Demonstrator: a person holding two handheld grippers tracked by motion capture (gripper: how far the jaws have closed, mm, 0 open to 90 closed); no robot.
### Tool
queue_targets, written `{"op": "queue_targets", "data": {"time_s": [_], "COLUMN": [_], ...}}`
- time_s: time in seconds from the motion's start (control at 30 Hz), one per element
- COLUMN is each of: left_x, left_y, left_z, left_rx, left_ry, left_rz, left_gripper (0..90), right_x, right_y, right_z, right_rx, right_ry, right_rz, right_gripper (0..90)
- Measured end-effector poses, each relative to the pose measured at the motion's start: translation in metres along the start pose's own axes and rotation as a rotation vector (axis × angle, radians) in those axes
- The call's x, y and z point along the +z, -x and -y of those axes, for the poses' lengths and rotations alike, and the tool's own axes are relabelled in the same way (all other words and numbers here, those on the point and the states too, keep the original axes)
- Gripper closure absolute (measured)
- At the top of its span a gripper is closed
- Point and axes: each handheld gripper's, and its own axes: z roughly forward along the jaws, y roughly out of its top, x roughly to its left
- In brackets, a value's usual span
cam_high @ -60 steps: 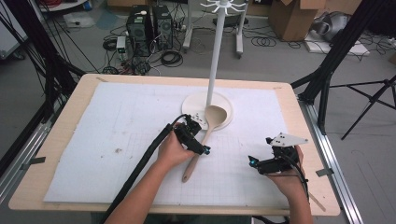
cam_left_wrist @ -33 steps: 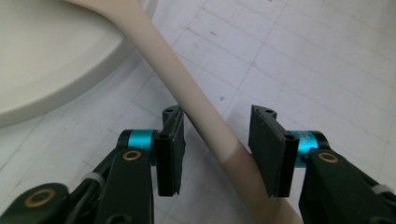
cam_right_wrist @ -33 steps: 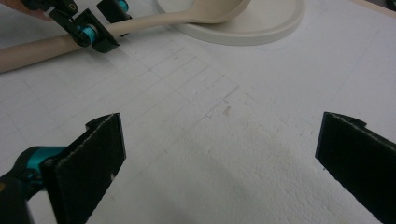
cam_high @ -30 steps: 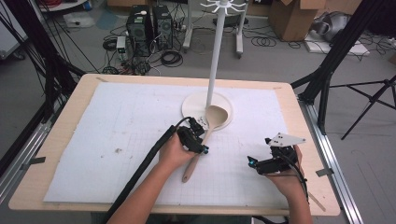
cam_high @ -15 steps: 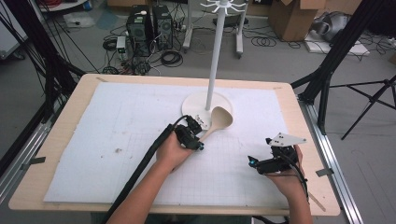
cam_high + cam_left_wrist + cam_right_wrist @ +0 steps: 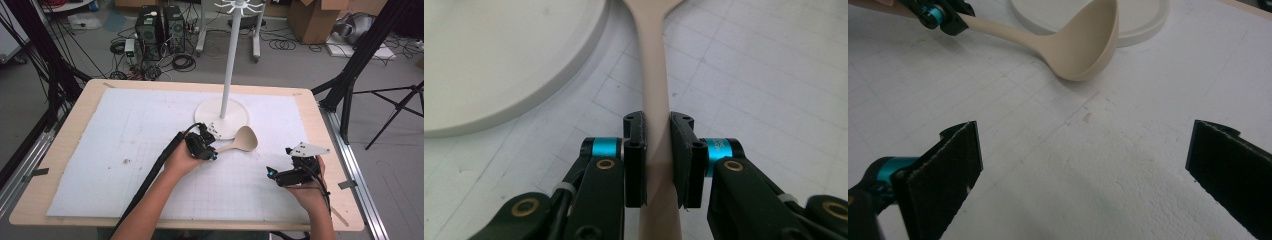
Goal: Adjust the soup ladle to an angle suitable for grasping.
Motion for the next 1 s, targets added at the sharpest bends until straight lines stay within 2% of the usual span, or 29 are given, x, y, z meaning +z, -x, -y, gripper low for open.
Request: {"op": "queue_targets", "data": {"time_s": [0.1, 0.2, 0.6, 0.83, 0.87, 1.0], "left_x": [-0.005, -0.004, 0.0, 0.007, 0.009, 0.014], "left_y": [-0.001, 0.001, 0.005, 0.013, 0.015, 0.018], "left_z": [0.0, 0.001, -0.001, -0.003, -0.003, -0.003], "left_rx": [0.026, 0.044, 0.079, 0.142, 0.16, 0.181], "left_ry": [0.005, 0.001, 0.037, 0.048, 0.05, 0.053], "left_rz": [0.036, 0.049, 0.103, 0.146, 0.166, 0.193], "left_gripper": [77.3, 77.3, 77.3, 77.3, 77.3, 77.2], "right_x": [0.0, 0.0, -0.004, -0.005, -0.006, -0.007], "right_y": [0.0, -0.001, 0.001, 0.002, 0.002, 0.002], "right_z": [0.0, 0.0, 0.0, -0.001, -0.001, -0.001], "right_rx": [-0.002, -0.004, 0.005, 0.002, 0.003, 0.004], "right_ry": [0.002, 0.0, 0.008, 0.013, 0.014, 0.017], "right_rz": [-0.002, 0.0, 0.004, 0.007, 0.008, 0.008], "right_gripper": [0.3, 0.3, 0.3, 0.3, 0.3, 0.3]}}
